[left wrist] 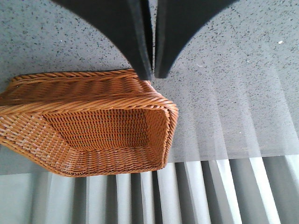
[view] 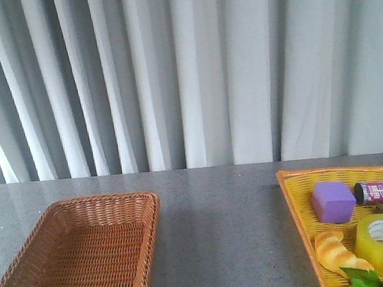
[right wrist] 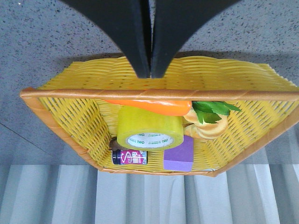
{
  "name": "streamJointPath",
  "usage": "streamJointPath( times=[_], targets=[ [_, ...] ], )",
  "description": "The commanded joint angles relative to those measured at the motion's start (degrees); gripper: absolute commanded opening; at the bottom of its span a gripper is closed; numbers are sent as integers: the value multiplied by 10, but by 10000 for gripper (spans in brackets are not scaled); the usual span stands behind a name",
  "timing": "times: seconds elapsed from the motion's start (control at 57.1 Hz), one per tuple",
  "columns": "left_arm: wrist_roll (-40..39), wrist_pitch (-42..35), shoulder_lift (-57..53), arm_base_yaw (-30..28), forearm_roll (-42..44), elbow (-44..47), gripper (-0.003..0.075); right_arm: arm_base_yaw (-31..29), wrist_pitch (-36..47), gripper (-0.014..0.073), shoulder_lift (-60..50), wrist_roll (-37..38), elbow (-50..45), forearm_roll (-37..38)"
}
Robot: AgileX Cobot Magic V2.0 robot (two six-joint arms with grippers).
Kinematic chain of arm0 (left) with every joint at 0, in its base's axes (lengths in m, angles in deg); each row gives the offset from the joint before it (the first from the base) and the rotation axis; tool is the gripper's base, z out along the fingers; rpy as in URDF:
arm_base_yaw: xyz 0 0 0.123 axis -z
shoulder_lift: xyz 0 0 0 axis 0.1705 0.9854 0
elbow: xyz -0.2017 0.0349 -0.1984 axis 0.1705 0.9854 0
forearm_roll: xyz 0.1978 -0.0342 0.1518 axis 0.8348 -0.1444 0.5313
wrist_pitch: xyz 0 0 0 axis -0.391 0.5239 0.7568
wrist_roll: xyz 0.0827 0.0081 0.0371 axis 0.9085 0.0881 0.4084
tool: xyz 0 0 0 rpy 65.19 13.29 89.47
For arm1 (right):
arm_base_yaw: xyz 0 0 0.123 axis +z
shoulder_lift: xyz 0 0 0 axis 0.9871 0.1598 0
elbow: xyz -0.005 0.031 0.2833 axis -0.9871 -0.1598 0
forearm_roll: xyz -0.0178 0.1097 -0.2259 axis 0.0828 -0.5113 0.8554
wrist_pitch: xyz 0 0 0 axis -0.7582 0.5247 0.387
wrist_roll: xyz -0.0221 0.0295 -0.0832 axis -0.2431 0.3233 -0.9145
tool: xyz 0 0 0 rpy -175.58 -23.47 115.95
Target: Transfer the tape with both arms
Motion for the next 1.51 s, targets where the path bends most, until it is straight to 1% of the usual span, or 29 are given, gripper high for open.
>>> streamJointPath(
  times=[0.0,1.436,1.489],
  targets=[
    [-2,-42,-9,0,-1,-4,-6,-1,43,-7,-5,-4,-2,4],
    [-2,-42,-9,0,-1,-4,-6,-1,43,-7,-5,-4,-2,4],
    [4,-51,-9,0,5,-4,-6,-1,45,-7,-5,-4,-2,4]
  ],
)
